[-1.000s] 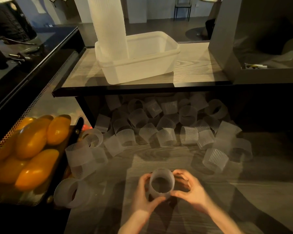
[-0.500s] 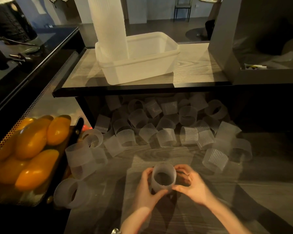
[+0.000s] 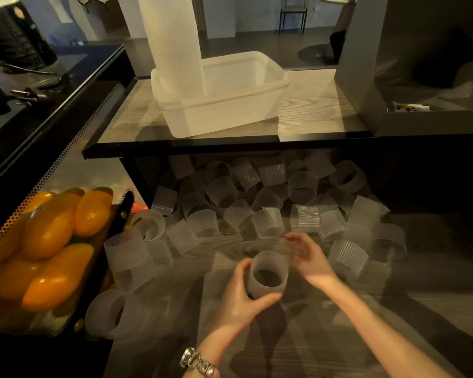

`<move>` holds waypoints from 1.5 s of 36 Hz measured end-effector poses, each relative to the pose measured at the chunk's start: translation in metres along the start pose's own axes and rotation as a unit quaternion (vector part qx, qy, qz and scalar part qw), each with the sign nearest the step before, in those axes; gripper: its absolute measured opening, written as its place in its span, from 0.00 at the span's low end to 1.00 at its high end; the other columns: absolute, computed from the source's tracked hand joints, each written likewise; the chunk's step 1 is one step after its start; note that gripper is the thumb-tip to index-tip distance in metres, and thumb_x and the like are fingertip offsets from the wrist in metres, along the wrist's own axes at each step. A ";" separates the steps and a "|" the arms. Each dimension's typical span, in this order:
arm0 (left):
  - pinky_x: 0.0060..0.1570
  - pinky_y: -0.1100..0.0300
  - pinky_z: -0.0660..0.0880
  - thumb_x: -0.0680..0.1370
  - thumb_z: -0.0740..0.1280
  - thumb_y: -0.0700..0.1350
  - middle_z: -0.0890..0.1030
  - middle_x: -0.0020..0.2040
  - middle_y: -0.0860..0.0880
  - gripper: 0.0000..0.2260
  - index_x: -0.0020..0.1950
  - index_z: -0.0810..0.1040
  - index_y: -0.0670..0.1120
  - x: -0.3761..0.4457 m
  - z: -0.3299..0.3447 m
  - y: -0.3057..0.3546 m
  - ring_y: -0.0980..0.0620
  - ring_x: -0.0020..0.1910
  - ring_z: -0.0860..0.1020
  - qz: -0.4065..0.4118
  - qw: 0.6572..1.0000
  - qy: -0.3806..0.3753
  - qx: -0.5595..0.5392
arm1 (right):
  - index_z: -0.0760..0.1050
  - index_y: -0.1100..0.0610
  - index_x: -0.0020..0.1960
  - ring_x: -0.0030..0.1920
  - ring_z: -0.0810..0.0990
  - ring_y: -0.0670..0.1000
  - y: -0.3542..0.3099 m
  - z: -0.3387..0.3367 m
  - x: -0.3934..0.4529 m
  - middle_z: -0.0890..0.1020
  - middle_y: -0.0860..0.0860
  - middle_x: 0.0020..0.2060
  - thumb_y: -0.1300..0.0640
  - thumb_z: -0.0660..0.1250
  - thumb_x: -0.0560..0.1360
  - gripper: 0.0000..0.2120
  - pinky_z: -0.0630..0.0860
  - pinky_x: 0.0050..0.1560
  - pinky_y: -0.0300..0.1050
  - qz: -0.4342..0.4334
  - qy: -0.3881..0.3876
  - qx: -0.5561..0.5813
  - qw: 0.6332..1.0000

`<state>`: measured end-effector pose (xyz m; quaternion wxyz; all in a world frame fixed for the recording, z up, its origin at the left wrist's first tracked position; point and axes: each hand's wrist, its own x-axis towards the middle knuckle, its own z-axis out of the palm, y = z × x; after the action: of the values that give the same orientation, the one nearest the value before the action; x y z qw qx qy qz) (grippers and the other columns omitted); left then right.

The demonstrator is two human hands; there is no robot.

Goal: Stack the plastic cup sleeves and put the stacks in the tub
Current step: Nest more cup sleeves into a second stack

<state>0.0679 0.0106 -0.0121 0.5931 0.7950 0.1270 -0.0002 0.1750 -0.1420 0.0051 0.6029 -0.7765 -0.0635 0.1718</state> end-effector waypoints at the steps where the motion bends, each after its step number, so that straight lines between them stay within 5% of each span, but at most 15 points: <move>1: 0.54 0.76 0.66 0.63 0.75 0.58 0.73 0.58 0.63 0.28 0.58 0.66 0.60 0.003 -0.001 0.003 0.71 0.56 0.71 -0.008 1.000 0.008 -0.009 | 0.69 0.64 0.60 0.57 0.74 0.51 -0.002 -0.001 0.006 0.75 0.55 0.56 0.79 0.59 0.71 0.21 0.74 0.56 0.41 -0.005 0.007 -0.007 1.000; 5: 0.50 0.79 0.66 0.79 0.61 0.50 0.74 0.60 0.55 0.08 0.57 0.70 0.58 0.026 -0.007 0.018 0.65 0.56 0.72 -0.066 0.994 0.043 -0.075 | 0.67 0.57 0.63 0.57 0.74 0.48 -0.006 0.002 0.032 0.74 0.48 0.54 0.69 0.66 0.73 0.21 0.73 0.51 0.34 0.013 0.027 -0.034 0.999; 7: 0.52 0.79 0.66 0.81 0.57 0.50 0.73 0.61 0.55 0.11 0.62 0.70 0.55 0.041 -0.012 0.024 0.62 0.59 0.71 -0.073 0.995 0.040 -0.060 | 0.65 0.56 0.67 0.57 0.74 0.48 -0.006 0.005 0.044 0.73 0.49 0.58 0.64 0.68 0.73 0.24 0.73 0.52 0.37 0.045 0.027 -0.048 0.997; 11: 0.70 0.51 0.63 0.82 0.53 0.52 0.65 0.72 0.52 0.19 0.73 0.63 0.51 0.071 -0.015 0.030 0.53 0.70 0.64 -0.106 0.993 -0.010 -0.056 | 0.57 0.58 0.72 0.67 0.69 0.55 -0.006 0.011 0.061 0.68 0.55 0.68 0.65 0.66 0.74 0.31 0.70 0.64 0.49 0.102 0.018 -0.064 0.993; 20: 0.71 0.47 0.60 0.82 0.53 0.50 0.60 0.75 0.48 0.20 0.74 0.59 0.55 0.103 -0.006 0.028 0.48 0.73 0.60 -0.185 0.977 -0.102 -0.013 | 0.58 0.61 0.71 0.66 0.70 0.56 -0.002 0.018 0.069 0.70 0.59 0.66 0.69 0.65 0.73 0.29 0.71 0.58 0.44 0.135 0.016 -0.056 0.989; 28: 0.67 0.59 0.63 0.82 0.54 0.41 0.68 0.70 0.48 0.20 0.74 0.61 0.51 0.094 -0.007 0.024 0.51 0.69 0.66 -0.127 0.991 -0.048 -0.005 | 0.63 0.61 0.70 0.60 0.74 0.53 -0.009 0.017 0.055 0.74 0.55 0.60 0.69 0.67 0.72 0.29 0.72 0.57 0.41 0.076 0.003 -0.043 0.996; 33: 0.45 0.71 0.73 0.79 0.60 0.38 0.72 0.58 0.57 0.24 0.68 0.65 0.62 0.087 -0.020 0.017 0.62 0.48 0.75 -0.063 0.997 -0.023 0.033 | 0.67 0.60 0.68 0.54 0.76 0.47 -0.018 0.013 0.042 0.74 0.43 0.45 0.68 0.70 0.70 0.28 0.72 0.55 0.36 -0.001 0.001 -0.079 0.997; 37: 0.54 0.58 0.76 0.75 0.67 0.37 0.70 0.52 0.60 0.27 0.65 0.67 0.64 0.082 -0.023 0.021 0.55 0.52 0.76 -0.013 0.999 0.006 0.038 | 0.68 0.58 0.66 0.52 0.78 0.46 -0.023 0.010 0.032 0.77 0.47 0.50 0.66 0.72 0.69 0.28 0.75 0.48 0.31 -0.054 0.006 -0.088 0.995; 43: 0.46 0.69 0.73 0.69 0.74 0.41 0.68 0.54 0.63 0.28 0.57 0.67 0.67 0.071 -0.028 0.047 0.61 0.51 0.72 0.063 0.996 0.047 0.044 | 0.71 0.57 0.64 0.53 0.78 0.53 -0.038 0.005 0.021 0.75 0.59 0.57 0.69 0.73 0.67 0.27 0.77 0.56 0.46 -0.082 0.015 -0.049 0.995; 49: 0.62 0.56 0.71 0.68 0.76 0.42 0.70 0.66 0.56 0.29 0.65 0.68 0.53 0.060 -0.039 0.067 0.56 0.65 0.69 0.100 0.993 0.031 0.063 | 0.74 0.56 0.62 0.56 0.78 0.52 -0.053 -0.005 0.002 0.77 0.55 0.57 0.64 0.75 0.66 0.26 0.78 0.54 0.48 -0.128 0.017 -0.007 0.992; 54: 0.63 0.56 0.71 0.68 0.76 0.45 0.71 0.64 0.57 0.29 0.63 0.67 0.58 0.052 -0.039 0.075 0.57 0.63 0.69 0.106 0.991 0.030 0.079 | 0.73 0.48 0.57 0.53 0.80 0.48 -0.054 -0.007 -0.008 0.80 0.47 0.51 0.63 0.74 0.66 0.23 0.80 0.51 0.44 -0.132 0.009 0.000 0.991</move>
<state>0.1271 0.0376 0.0623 0.5207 0.8482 0.0590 0.0765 0.1763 -0.1369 0.0598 0.6207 -0.7630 -0.1600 0.0831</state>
